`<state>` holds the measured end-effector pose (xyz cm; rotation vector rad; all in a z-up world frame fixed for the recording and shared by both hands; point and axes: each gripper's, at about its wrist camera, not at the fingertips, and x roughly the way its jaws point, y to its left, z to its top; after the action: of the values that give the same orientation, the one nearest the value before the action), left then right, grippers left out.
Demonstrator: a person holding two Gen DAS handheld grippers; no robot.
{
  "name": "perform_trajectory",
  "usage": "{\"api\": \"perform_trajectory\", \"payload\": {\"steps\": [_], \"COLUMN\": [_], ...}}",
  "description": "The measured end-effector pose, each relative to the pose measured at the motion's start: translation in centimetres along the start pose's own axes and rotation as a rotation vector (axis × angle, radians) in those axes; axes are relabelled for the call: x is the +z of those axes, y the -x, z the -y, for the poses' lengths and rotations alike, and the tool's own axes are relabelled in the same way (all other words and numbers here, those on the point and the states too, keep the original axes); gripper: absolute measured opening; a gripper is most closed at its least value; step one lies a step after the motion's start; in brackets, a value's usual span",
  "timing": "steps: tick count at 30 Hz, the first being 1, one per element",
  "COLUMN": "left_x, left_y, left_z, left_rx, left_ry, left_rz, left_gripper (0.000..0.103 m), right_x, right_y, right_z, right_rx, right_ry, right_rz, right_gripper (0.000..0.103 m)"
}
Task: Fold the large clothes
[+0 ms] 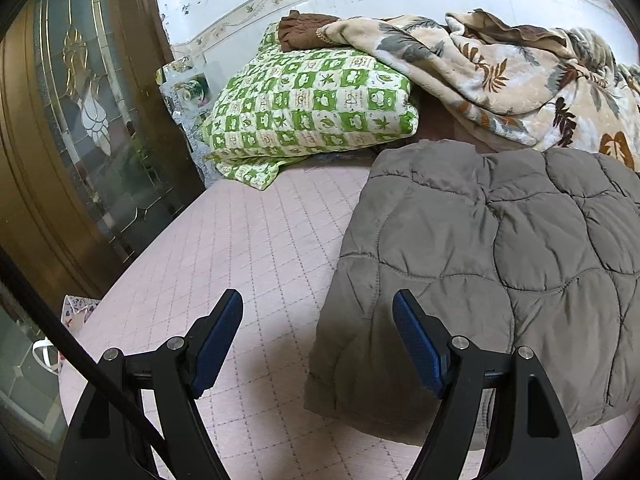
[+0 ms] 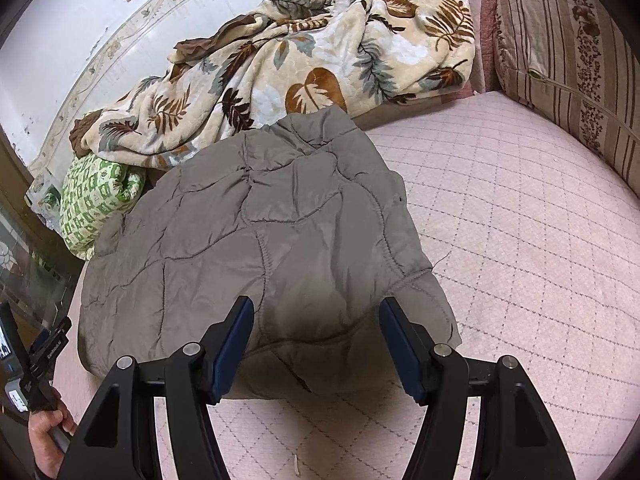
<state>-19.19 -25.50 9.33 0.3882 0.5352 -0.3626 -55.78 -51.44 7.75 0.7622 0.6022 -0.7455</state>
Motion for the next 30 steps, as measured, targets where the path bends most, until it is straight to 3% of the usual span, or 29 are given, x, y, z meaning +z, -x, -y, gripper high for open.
{"api": "perform_trajectory", "payload": {"steps": [7,10,15,18,24,30], "left_x": [-0.1,0.0,-0.4,-1.1,-3.3,-4.6], "left_y": [-0.1,-0.2,-2.2,-3.5,-6.1,-7.1], "left_z": [-0.3,-1.0,-3.9,-5.6,-8.5,-10.0], "left_rx": [0.007,-0.032,-0.329,-0.42,-0.553,-0.604], "left_ry": [0.007,0.041,0.237,0.332,0.508,0.618], "left_rz": [-0.003,-0.023,-0.204,-0.284,-0.439,-0.505], "left_gripper": [0.077,0.077,0.077,0.077,0.077,0.077], "right_x": [0.1,0.1,0.2,0.1,-0.4,-0.8], "right_y": [0.0,0.1,0.4,0.7,0.4,0.3], "right_z": [0.2,0.4,1.5,2.9,5.7,7.7], "right_rx": [-0.003,-0.008,-0.01,0.007,0.056,0.096], "right_ry": [-0.006,-0.013,-0.059,-0.113,-0.236,-0.345], "right_rz": [-0.005,-0.007,-0.008,-0.01,-0.044,-0.058], "right_gripper": [0.069,0.069,0.07,0.07,0.071,0.071]}}
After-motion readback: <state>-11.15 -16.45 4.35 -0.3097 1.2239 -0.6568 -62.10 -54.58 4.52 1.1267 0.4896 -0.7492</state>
